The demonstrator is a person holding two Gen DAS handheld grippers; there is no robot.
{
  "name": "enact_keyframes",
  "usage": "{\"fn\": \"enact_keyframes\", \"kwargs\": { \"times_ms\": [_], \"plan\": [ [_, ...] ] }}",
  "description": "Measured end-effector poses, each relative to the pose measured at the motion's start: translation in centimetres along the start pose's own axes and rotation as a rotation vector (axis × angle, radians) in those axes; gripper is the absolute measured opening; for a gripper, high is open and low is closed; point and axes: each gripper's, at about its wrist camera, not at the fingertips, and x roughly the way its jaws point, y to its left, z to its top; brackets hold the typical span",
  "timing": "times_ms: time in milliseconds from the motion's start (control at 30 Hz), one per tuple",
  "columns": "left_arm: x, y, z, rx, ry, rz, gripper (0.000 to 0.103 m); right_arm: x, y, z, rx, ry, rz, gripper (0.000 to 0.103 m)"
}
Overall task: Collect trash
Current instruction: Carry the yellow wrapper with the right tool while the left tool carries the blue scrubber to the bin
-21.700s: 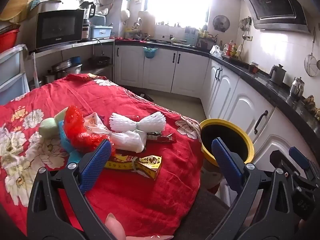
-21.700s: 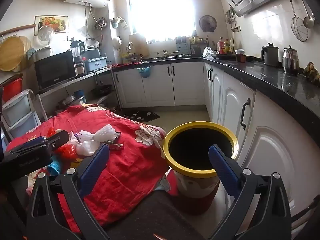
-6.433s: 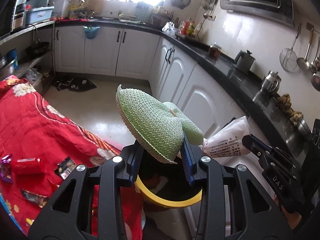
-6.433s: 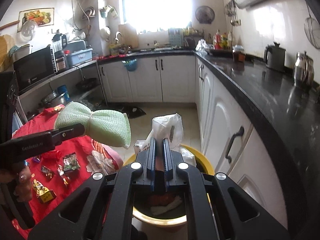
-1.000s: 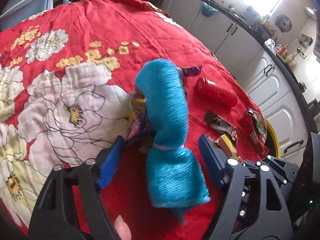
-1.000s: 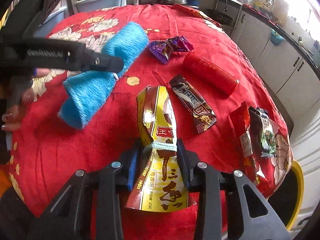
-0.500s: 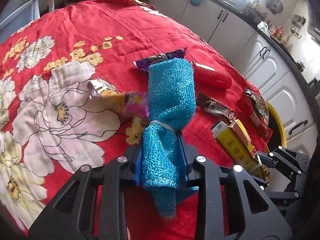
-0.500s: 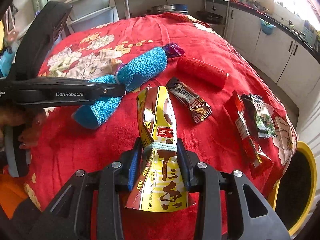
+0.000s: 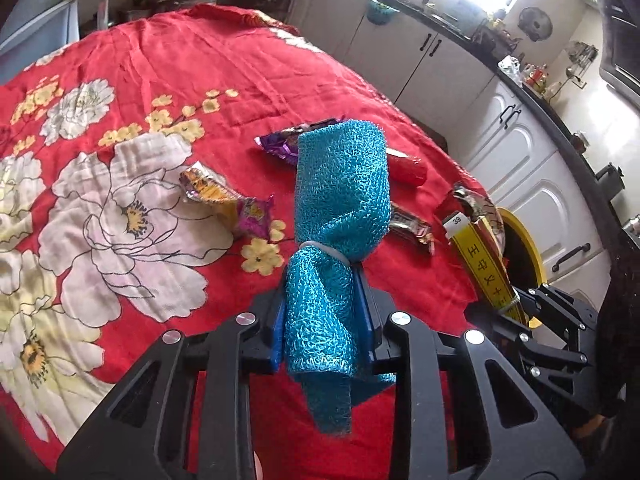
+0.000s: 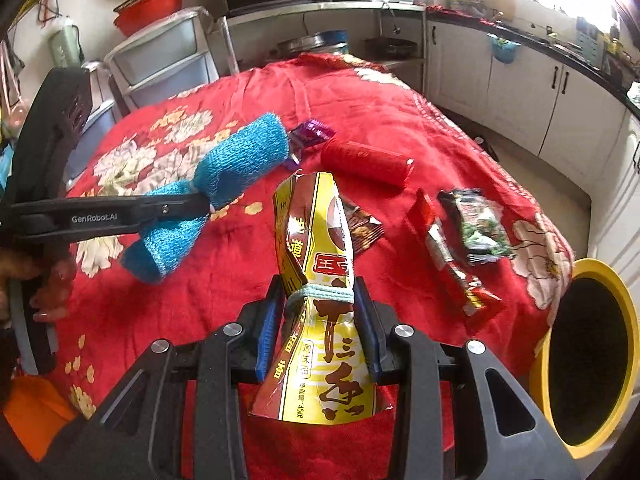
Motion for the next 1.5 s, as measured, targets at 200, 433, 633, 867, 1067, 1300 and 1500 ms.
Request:
{"fn": "enact_keyframes", "kwargs": {
  "times_ms": [200,433,633,867,1067,1300,1500],
  "plan": [
    [-0.4,-1.4,0.4,0.028,-0.018,-0.014,0.022,-1.8,-0.9,-0.2,0.037,-0.041,-0.019,0.033],
    [-0.6,-3.2,0.7,0.066,-0.033,-0.035,0.022,-4.1,-2.3,-0.3,0.076,-0.095,-0.052,0.033],
    [-0.9,-5.1,1.1,0.102,-0.051,-0.056,0.022,-6.0,-3.8,-0.5,0.11,-0.133,-0.089,0.033],
    [-0.9,-7.8,2.0,0.147,-0.074,-0.093,0.022,-8.4,-5.4,-0.9,0.15,-0.183,-0.151,0.033],
    [-1.2,-10.1,2.6,0.179,-0.092,-0.119,0.022,-10.5,-6.8,-1.0,0.179,-0.229,-0.204,0.033],
    [-1.4,-12.2,3.2,0.206,-0.108,-0.151,0.022,-12.6,-7.9,-1.2,0.209,-0.276,-0.25,0.033],
    [-1.4,-14.0,3.6,0.225,-0.121,-0.178,0.022,-14.0,-9.3,-1.8,0.253,-0.313,-0.281,0.033]
  ]
}}
